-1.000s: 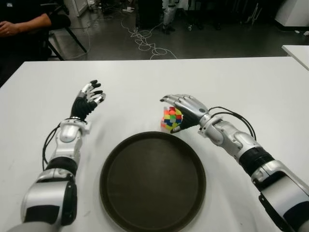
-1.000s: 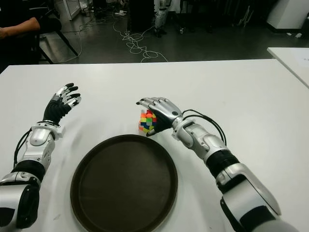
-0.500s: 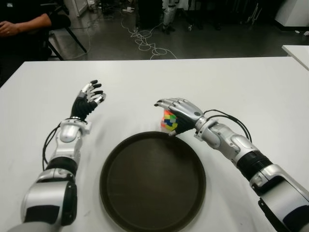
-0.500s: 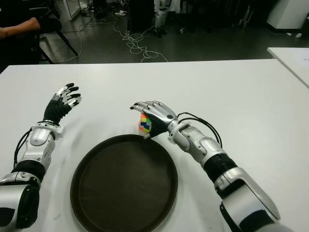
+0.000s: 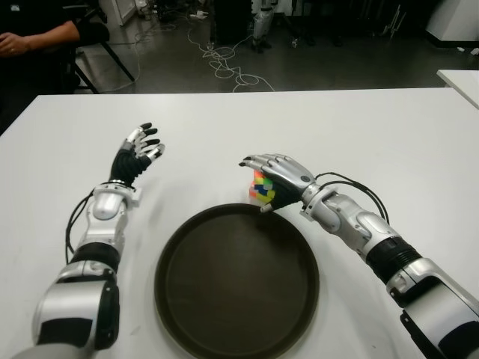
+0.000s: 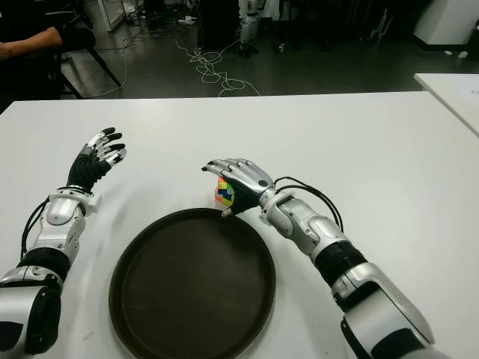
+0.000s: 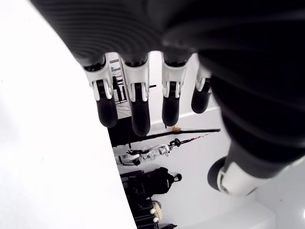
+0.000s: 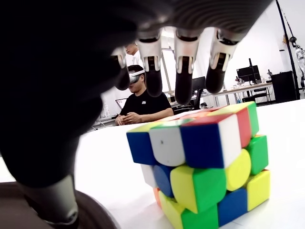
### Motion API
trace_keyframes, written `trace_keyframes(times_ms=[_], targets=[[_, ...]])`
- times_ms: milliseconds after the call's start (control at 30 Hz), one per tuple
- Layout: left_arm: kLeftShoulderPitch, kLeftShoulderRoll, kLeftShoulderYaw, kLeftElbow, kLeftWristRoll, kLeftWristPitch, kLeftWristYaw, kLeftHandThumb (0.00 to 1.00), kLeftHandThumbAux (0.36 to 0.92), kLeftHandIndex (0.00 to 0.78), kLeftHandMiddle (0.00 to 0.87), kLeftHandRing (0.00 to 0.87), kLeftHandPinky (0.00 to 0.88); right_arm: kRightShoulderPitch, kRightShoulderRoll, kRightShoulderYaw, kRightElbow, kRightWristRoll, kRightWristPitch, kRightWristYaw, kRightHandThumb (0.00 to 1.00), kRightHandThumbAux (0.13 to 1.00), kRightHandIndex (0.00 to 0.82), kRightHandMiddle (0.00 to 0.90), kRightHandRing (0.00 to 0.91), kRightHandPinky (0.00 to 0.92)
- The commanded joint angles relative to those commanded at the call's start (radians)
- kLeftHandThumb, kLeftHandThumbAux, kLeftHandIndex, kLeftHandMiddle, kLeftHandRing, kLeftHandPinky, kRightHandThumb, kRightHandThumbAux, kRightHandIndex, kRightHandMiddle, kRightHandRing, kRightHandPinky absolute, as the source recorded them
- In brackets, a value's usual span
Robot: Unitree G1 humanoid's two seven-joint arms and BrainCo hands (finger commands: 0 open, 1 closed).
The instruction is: Pick up the Rubik's Cube and put it in the plate
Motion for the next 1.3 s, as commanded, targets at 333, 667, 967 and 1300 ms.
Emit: trace_keyframes(times_ms=[333,667,967,1300], targets=[[0.001,-0.003,0.003,-0.006,-0.004,-0.003,-0.002,0.202,0.677,0.087,0.161,0.165,0.187,-0.004,0.001,0.002,0.001,-0.002,0.019,-0.015,0.0,0.775,0.111,0.14,0.159,0.182],[-0.001,-0.001,0.004,-0.001,-0.008,-0.005,-0.018,0.219,0.679,0.09,0.162,0.165,0.187,-0.011,0.006,-0.004,0.021,0.006,0.03,-0.024,0.0,0.79,0.105,0.135,0.141,0.139],[-0.002,0.001,0.007,0.007,-0.01,-0.004,-0.029,0.226,0.674,0.087,0.154,0.162,0.194,-0.02,0.008,-0.019,0.041,0.013,0.042,-0.05,0.0,0.788,0.099,0.131,0.149,0.174],[-0.002,0.0,0.009,0.01,-0.01,-0.006,-0.026,0.211,0.682,0.086,0.157,0.161,0.181,-0.048,0.011,-0.037,0.099,0.031,0.025,-0.062,0.0,0.758,0.087,0.119,0.137,0.157]])
